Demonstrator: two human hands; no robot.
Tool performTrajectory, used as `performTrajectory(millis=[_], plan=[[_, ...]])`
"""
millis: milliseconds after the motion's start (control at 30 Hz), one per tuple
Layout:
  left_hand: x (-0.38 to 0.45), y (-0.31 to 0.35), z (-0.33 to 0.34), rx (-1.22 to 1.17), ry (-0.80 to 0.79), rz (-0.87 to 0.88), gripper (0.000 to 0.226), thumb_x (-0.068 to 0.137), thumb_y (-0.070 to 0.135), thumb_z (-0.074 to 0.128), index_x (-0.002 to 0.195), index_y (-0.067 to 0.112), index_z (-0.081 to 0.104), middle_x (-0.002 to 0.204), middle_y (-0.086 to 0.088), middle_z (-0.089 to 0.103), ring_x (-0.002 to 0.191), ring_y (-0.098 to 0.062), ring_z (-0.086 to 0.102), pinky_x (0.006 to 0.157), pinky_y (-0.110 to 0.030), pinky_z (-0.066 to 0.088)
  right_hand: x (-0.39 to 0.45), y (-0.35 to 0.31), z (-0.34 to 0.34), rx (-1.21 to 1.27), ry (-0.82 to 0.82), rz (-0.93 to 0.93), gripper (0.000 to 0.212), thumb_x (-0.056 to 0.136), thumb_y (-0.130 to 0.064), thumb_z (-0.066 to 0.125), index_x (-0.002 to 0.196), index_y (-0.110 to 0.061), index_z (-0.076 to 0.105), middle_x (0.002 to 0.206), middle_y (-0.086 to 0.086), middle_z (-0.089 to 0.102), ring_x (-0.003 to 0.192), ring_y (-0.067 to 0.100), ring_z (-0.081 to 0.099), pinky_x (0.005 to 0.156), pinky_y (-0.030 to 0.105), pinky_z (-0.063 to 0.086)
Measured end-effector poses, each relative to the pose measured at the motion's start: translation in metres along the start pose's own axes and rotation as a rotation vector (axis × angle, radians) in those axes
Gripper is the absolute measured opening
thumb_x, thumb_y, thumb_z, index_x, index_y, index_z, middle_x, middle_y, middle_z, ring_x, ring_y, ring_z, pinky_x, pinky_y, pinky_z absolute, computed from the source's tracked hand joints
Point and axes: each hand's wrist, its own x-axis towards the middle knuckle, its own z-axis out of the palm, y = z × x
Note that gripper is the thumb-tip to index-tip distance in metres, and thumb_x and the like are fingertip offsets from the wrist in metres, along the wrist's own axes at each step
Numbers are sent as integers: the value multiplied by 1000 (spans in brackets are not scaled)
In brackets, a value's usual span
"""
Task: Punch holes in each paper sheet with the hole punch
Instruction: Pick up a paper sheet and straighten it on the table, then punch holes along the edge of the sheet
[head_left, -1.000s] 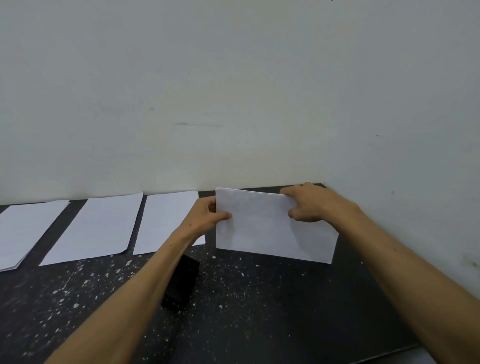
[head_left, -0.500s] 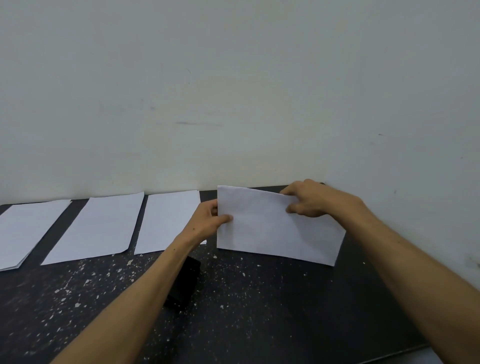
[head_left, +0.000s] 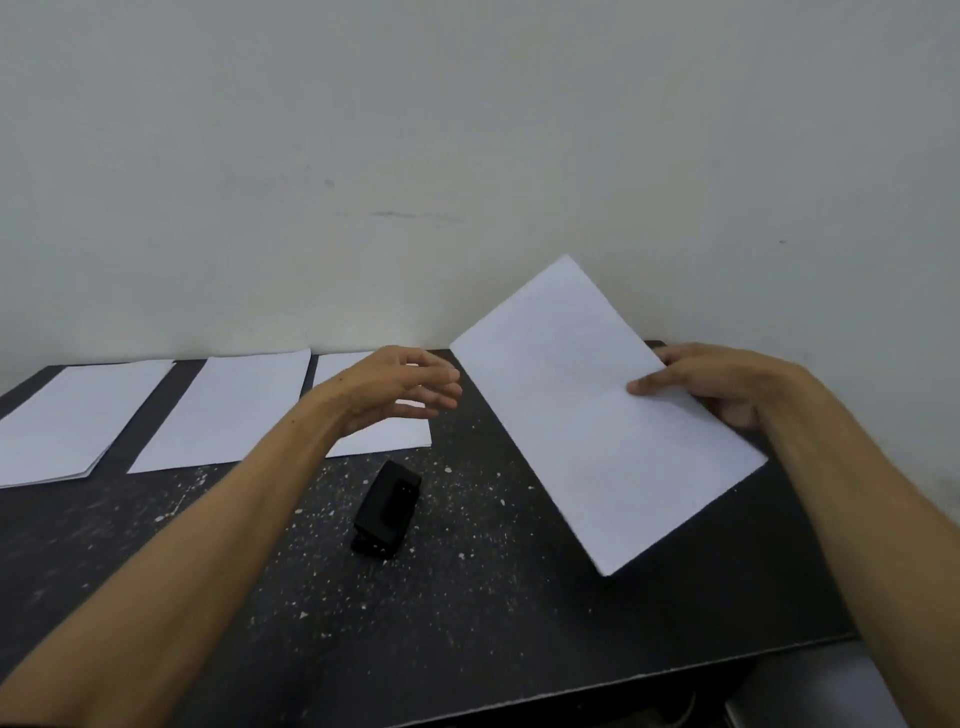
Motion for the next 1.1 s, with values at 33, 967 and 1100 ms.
performTrajectory(millis=[33,967,1100], plan=[[-3,-5,1,-13,8,-20,36,92,31,75,118,6,67,111,-12,77,103,-26,75,99,-45,57,4,14,7,74,-3,26,39,92,-14,75,129,-19,67,120,14,77,111,40,73,100,63,54],[34,-77,80,950,292,-191,48,105,52,35,75,17,52,79,-4,62,57,-22,66,78,-39,60,39,102,64,561,150,222,19,97,-5,66,113,-16,69,110,17,76,101,41,71,77,53,58],[61,-73,87,912,309,-186,50,105,50,34,72,17,51,82,-6,66,64,-26,68,81,-43,60,48,102,55,539,182,233,15,97,-5,66,107,-16,68,105,15,75,97,39,71,73,52,57]])
